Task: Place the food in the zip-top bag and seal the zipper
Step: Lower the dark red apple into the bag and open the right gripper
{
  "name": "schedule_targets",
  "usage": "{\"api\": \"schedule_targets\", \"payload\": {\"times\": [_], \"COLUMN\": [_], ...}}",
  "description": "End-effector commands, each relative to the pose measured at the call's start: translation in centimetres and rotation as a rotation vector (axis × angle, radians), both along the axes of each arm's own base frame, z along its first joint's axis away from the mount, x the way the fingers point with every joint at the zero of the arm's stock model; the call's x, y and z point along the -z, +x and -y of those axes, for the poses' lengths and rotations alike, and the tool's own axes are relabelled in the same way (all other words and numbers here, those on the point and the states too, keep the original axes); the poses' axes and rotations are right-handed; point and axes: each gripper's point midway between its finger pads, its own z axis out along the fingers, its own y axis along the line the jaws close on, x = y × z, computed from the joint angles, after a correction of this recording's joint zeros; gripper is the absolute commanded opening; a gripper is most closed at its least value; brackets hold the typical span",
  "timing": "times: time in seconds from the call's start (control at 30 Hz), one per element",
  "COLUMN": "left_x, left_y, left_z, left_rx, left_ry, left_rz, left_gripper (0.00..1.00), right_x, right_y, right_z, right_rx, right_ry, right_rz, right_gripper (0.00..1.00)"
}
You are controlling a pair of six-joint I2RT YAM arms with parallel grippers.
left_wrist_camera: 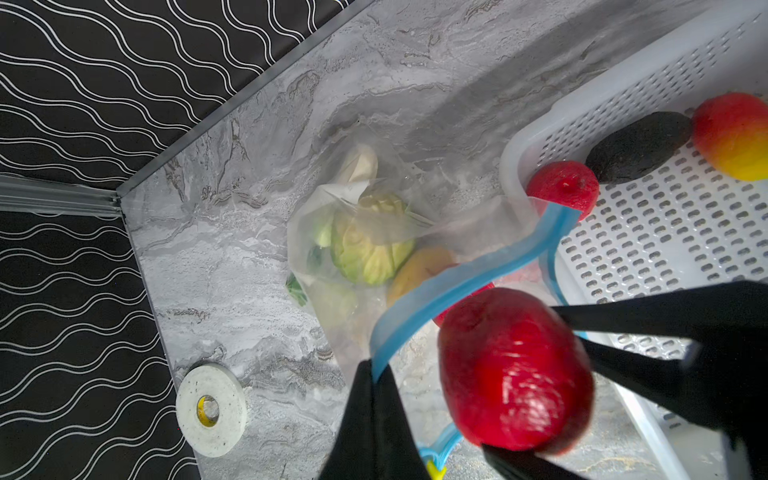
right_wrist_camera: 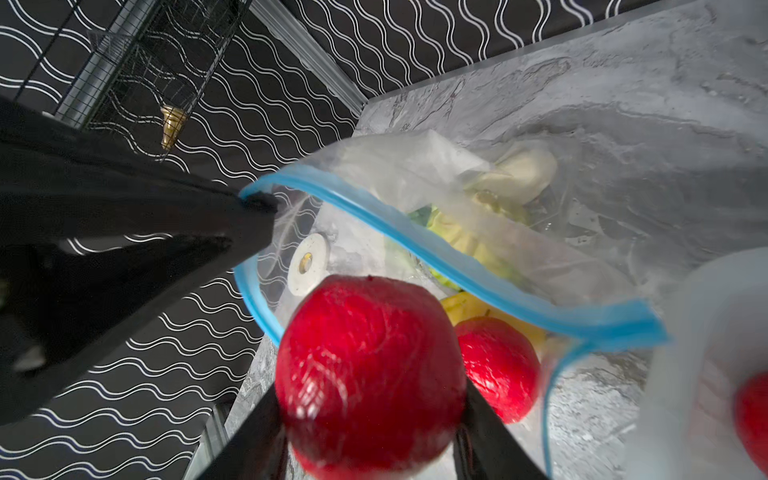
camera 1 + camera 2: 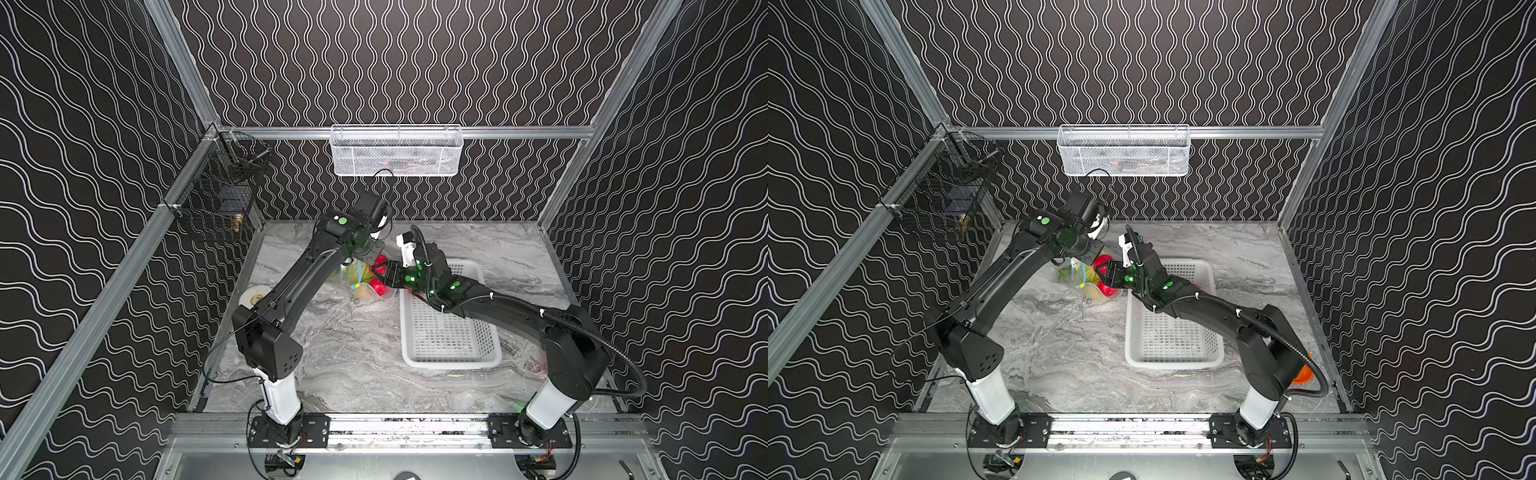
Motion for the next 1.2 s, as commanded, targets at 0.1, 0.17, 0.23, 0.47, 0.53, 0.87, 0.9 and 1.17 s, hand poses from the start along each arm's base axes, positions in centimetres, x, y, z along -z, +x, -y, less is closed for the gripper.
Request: {"api": "schedule_targets", "payload": {"times": [0.1, 0.17, 0.23, 0.47, 0.53, 0.87, 0.9, 1.17], "left_x": [-0.5, -0.6, -0.8, -1.9, -2.0, -1.9, -1.9, -1.7], "left_y": [0.1, 0.2, 0.3, 0.5, 0.5, 0.3, 0.3, 0.6], "left_z": [0.4, 0.4, 0.3, 0.1, 0.0, -0.4, -0.4, -0.2], "left_rx": [0.013, 0.011, 0.004, 0.0, -0.001, -0.007, -0.008, -0.008], "left_ry": [-0.013, -0.012, -0.011, -0.007, -0.005, 0.006, 0.008, 0.008], "left_rz": [0.0, 0.001, 0.008, 0.035, 0.04, 0.044, 0.045, 0.037], "left_gripper": [0.0, 0.0, 0.0, 0.0, 0.0, 0.0, 0.0, 0.0], "right_x": [-1.0, -0.9, -0.6, 0.3, 0.5, -0.6, -0.5, -0.5], "right_y": [0.0, 0.0, 0.2, 1.5, 1.9, 3.4, 3.4, 3.1], "right_z": [-1.3, -1.7, -1.8, -2.7, -3.0, -4.0, -4.0, -2.4], "right_rx": [-0.028, -0.033, -0.03, -0.007, 0.003, 0.015, 0.019, 0.072], "right_ry": [0.056, 0.055, 0.052, 0.057, 0.059, 0.066, 0.061, 0.031], "right_rz": [0.023, 0.024, 0.019, -0.001, -0.007, 0.021, 0.021, 0.011], "right_gripper": [0.42, 0.43, 0.47, 0.53, 0.63, 0.98, 0.99, 0.99]}}
